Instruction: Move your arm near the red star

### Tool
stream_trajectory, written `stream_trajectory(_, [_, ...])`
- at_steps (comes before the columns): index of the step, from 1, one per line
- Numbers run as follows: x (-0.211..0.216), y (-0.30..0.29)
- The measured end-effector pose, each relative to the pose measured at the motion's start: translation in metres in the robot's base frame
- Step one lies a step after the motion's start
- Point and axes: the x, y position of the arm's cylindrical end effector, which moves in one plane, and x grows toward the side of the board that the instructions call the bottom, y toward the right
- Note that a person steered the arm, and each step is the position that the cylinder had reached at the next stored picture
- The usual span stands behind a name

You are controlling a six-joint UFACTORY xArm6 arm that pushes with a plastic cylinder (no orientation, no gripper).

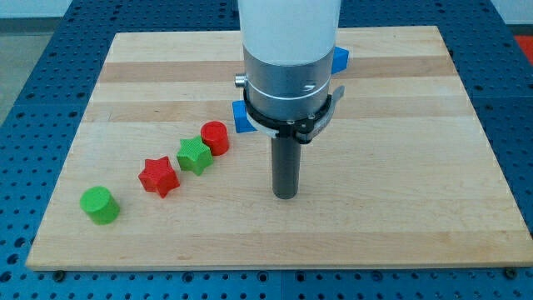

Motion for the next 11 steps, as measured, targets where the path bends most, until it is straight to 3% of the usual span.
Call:
stream_trajectory(2, [0.000,0.000])
stream_trajectory(4, [0.044,-0.029])
stream_trajectory(7, [0.046,-0.035])
stream_trajectory(9, [0.037,-0.090])
stream_trajectory(11, [0.028,-0.106])
